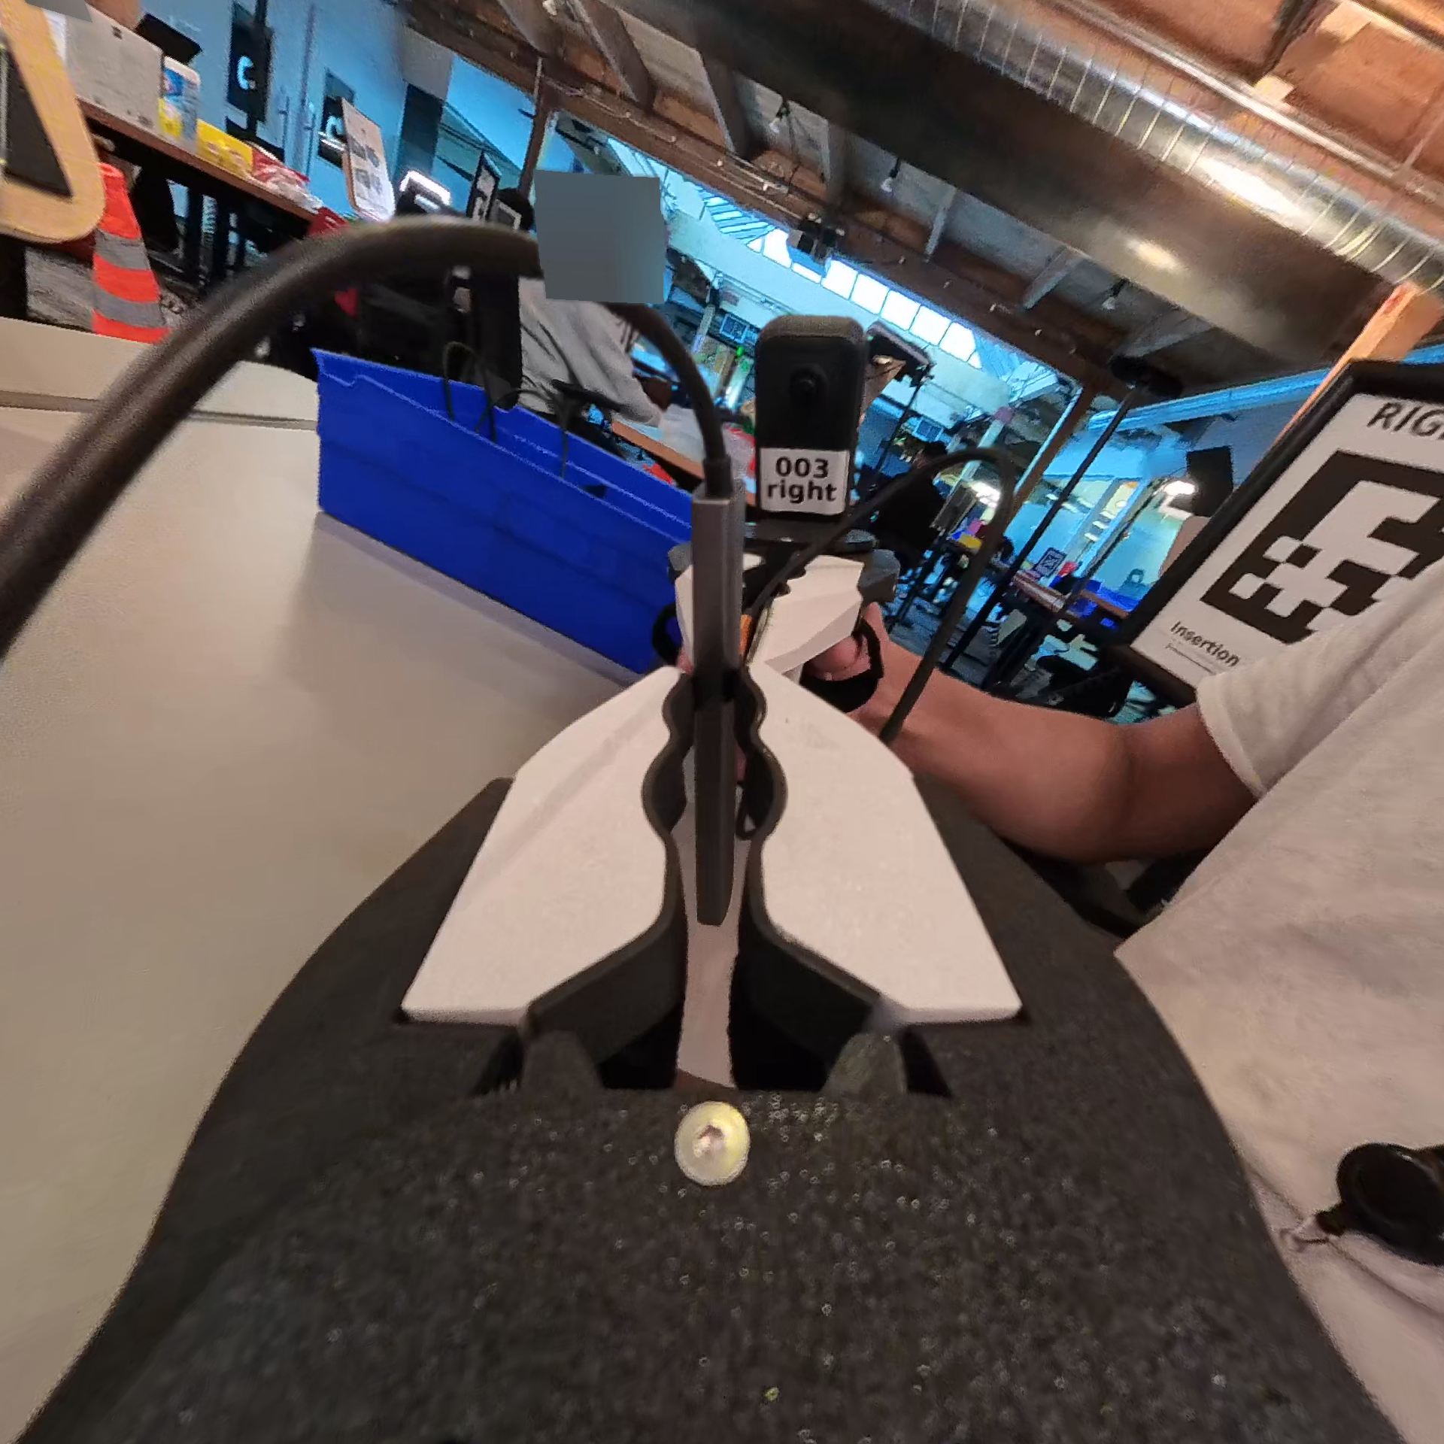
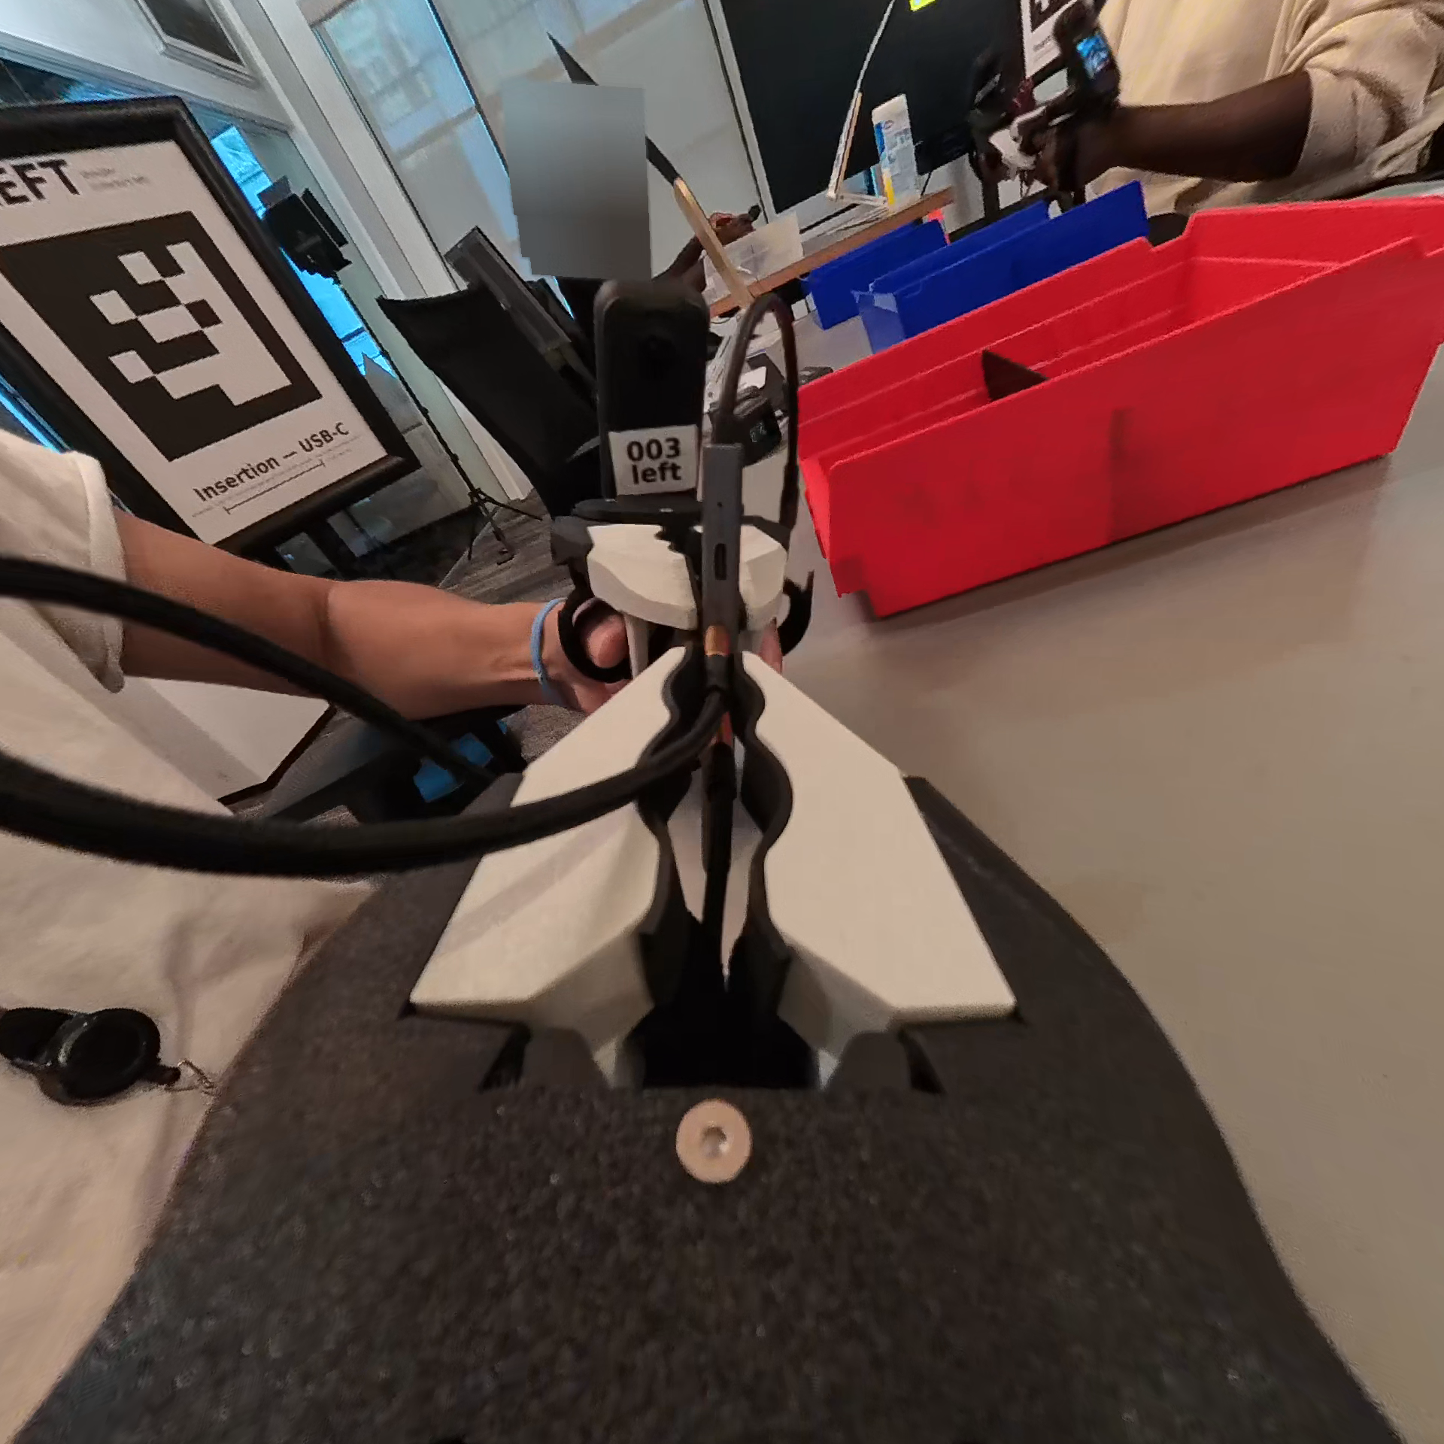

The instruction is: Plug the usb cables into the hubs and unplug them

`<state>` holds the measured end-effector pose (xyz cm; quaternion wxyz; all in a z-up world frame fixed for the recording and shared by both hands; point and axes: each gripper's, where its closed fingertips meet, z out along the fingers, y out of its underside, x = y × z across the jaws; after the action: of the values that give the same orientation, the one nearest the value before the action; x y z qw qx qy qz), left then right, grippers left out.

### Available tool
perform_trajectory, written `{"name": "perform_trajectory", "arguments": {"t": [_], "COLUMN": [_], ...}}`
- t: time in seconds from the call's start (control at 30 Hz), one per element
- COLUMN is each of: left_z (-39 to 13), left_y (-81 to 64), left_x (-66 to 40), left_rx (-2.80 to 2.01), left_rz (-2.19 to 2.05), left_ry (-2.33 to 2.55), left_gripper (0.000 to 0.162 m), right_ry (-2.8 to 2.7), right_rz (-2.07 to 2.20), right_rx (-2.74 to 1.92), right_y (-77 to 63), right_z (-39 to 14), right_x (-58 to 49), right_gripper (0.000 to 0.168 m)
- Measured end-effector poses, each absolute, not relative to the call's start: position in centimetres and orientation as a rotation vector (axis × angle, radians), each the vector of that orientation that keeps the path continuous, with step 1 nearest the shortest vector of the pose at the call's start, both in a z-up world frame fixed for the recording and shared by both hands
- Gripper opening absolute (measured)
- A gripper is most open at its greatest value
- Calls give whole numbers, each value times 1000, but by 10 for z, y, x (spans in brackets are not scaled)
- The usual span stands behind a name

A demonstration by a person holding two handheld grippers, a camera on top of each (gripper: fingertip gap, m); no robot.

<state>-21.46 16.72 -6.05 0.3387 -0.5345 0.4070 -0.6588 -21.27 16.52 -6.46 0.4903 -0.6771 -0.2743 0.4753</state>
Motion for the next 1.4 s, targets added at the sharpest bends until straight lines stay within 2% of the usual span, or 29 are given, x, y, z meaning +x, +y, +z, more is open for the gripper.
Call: {"name": "perform_trajectory", "arguments": {"t": [0.17, 0.27, 0.33, 0.43, 0.5, 0.6, 0.67, 0.73, 0.8, 0.93, 0.97, 1.03, 1.13, 1.2, 1.27, 1.4], "left_z": [-62, -57, -55, -55, -54, -55, -57, -58, -58, -58, -58, -60, -55, -51, -53, -50], "left_y": [168, 172, 177, 181, 181, 182, 180, 177, 173, 168, 167, 163, 163, 170, 179, 188], "left_x": [-214, -220, -227, -235, -239, -238, -236, -233, -230, -230, -230, -229, -230, -234, -242, -252], "left_rx": [-1408, -1387, -1381, -1377, -1368, -1369, -1373, -1373, -1366, -1353, -1354, -1349, -1325, -1309, -1319, -1341], "left_rz": [-1702, -1676, -1670, -1655, -1653, -1632, -1621, -1619, -1616, -1620, -1618, -1597, -1549, -1466, -1416, -1445], "left_ry": [1086, 1105, 1093, 1104, 1112, 1128, 1141, 1150, 1173, 1194, 1196, 1220, 1187, 1140, 1105, 1058], "left_gripper": [9, 9, 9, 9, 9, 9, 9, 9, 9, 9, 9, 9, 10, 10, 23, 14], "right_ry": [-668, -740, -800, -747, -671, -493, -557, -697, -883, -1041, -1066, -1128, -1183, -1186, -1135, -994], "right_rz": [1147, 1136, 1169, 930, 737, 531, 681, 784, 748, 748, 752, 762, 767, 662, 534, 255], "right_rx": [-1688, -1705, -1742, -1849, -1859, -1693, -1586, -1624, -1738, -1867, -1872, -1857, -1820, -1820, -1803, -1731], "right_y": [167, 158, 144, 155, 167, 186, 175, 171, 172, 178, 178, 176, 169, 177, 192, 218], "right_z": [-66, -62, -57, -47, -29, 27, 49, 34, -4, -47, -50, -53, -45, -30, 5, 109], "right_x": [-211, -198, -180, -135, -108, -85, -118, -163, -200, -234, -237, -241, -238, -223, -196, -127], "right_gripper": [5, 23, 28, 31, 30, 28, 20, 22, 31, 35, 32, 11, 8, 8, 8, 8]}}
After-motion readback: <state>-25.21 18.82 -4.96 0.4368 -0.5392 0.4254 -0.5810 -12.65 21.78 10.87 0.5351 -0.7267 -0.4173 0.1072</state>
